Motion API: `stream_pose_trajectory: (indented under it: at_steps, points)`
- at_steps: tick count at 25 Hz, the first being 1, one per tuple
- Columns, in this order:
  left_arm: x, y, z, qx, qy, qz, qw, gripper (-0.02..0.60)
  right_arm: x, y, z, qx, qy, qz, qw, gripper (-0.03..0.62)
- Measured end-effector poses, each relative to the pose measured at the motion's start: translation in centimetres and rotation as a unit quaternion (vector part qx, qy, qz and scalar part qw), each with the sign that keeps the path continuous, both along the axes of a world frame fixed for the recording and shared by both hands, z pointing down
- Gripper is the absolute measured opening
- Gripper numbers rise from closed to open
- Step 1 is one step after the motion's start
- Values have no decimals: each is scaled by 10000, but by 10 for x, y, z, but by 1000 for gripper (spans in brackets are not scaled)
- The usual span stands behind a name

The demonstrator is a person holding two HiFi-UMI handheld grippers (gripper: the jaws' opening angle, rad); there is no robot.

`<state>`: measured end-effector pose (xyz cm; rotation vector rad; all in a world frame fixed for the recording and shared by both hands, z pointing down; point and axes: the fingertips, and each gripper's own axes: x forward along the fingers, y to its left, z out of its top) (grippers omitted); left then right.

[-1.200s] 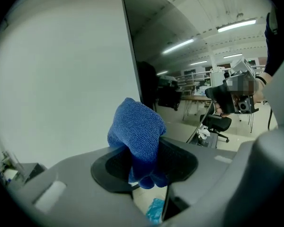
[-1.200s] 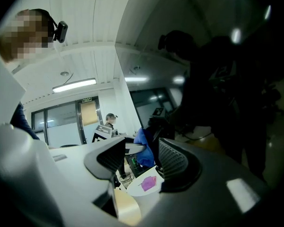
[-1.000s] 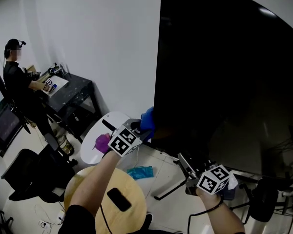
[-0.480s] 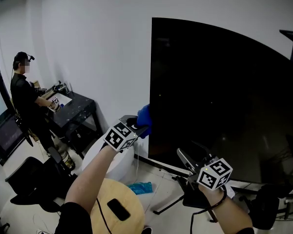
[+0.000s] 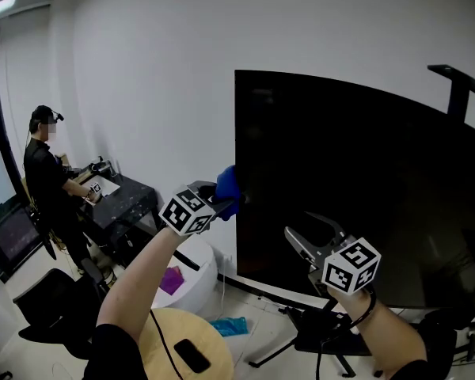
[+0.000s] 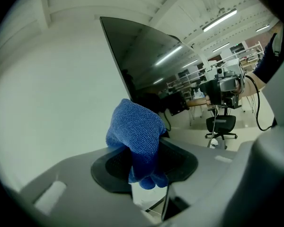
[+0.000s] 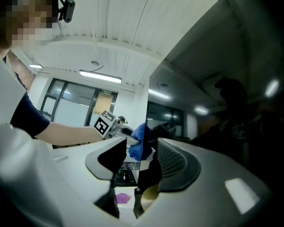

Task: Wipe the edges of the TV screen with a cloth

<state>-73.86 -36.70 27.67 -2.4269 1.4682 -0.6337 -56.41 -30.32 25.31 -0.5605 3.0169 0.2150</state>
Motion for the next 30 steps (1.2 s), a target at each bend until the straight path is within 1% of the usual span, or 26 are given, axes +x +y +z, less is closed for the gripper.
stream_pose_trajectory:
  at_steps: [3, 7, 10, 19, 24, 27, 30]
  points:
    - [-1, 1, -30, 138, -46, 55, 9999, 138, 3, 1, -21, 93, -6, -17, 10000, 212]
    - [-1, 1, -64, 276, -297, 33, 9992, 138, 6, -1, -48, 196, -61, -11, 9998, 210]
    - [-2, 1, -89, 362, -420, 22, 9985, 138, 6, -3, -68, 264, -132, 1, 9996, 207]
    - [-3, 2, -170, 621, -676, -65, 9958, 138, -4, 7, -121, 568, -87, -163, 9982, 201]
    - [-5, 6, -216, 881, -781, -157, 9929, 138, -10, 14, -161, 823, -128, -171, 9964, 196]
    - [-4, 7, -234, 932, -919, -184, 9912, 138, -10, 24, -184, 1037, -213, -193, 9942, 195]
    - [-5, 9, -251, 977, -958, -200, 9904, 138, -10, 37, -202, 1225, -297, -261, 9917, 192]
